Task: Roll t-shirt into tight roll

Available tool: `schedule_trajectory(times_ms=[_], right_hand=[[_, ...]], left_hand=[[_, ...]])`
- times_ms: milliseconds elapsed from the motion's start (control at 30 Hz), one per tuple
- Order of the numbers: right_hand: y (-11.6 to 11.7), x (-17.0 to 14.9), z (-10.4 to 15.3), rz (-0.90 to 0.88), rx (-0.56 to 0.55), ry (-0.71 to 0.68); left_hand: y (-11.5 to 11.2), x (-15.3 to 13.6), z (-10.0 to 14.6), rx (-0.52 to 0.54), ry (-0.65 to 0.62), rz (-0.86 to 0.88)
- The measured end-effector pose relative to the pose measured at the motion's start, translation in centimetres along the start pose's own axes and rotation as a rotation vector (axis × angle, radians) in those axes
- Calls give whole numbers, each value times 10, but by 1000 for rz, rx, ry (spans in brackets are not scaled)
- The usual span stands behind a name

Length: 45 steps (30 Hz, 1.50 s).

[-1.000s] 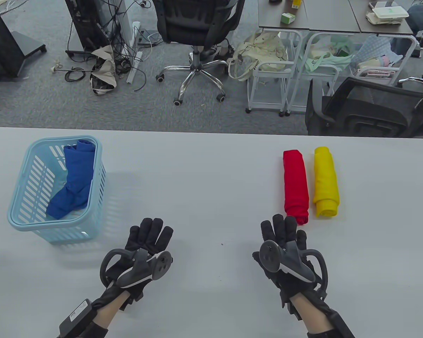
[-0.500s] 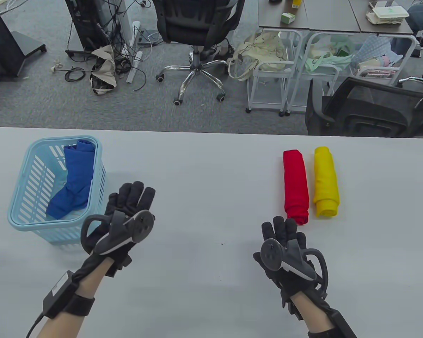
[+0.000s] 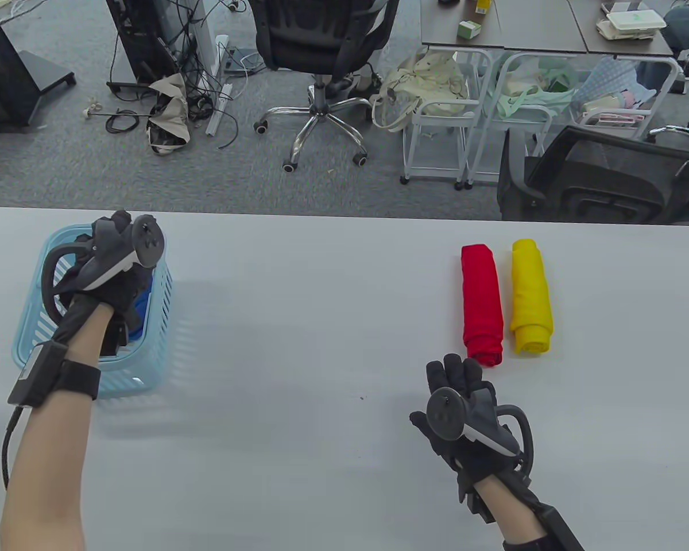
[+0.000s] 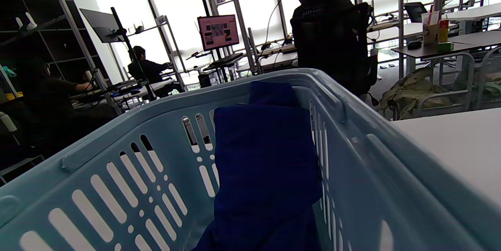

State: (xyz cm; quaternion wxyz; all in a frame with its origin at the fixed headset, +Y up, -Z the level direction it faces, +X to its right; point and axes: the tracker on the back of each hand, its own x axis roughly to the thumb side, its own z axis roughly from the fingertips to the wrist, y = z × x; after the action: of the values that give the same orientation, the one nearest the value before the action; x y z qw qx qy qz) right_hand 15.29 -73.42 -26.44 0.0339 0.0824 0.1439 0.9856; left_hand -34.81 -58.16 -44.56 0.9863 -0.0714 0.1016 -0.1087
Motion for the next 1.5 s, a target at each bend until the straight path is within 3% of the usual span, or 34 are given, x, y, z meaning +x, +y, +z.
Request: schedule_trajectory(times_ms=[133,300,467,733,900,1067,1167,1267,1500], right_hand=[[0,0,0,-1,0,-3],[2,-2,-3,-20,20,-9],[3,-1,-3,-26,28,-12],[4,0,-3,-49,40,-30],[7,-3,-6,-65,64,-28],[11,0,-8,-63,85,-36],[13,1,-9,-62,106,-42],[14,1,-8,-64,107,-43],[13,0,-8,-81,111,-49]], left_hand=[[-20,-18,-29,-71,81,-12],[-44,-33,-52,-142,162,197],[-69,-27,-66,-168,237,133],[-114,-27,-81,-382,304,292],[-119,-43,-83,-422,306,582],[-129,-31,-85,-510,247,336],[-134,-25,-86,-615,203,309],[-135,-25,-86,-609,194,352],[-129,-25,-85,-540,218,220]])
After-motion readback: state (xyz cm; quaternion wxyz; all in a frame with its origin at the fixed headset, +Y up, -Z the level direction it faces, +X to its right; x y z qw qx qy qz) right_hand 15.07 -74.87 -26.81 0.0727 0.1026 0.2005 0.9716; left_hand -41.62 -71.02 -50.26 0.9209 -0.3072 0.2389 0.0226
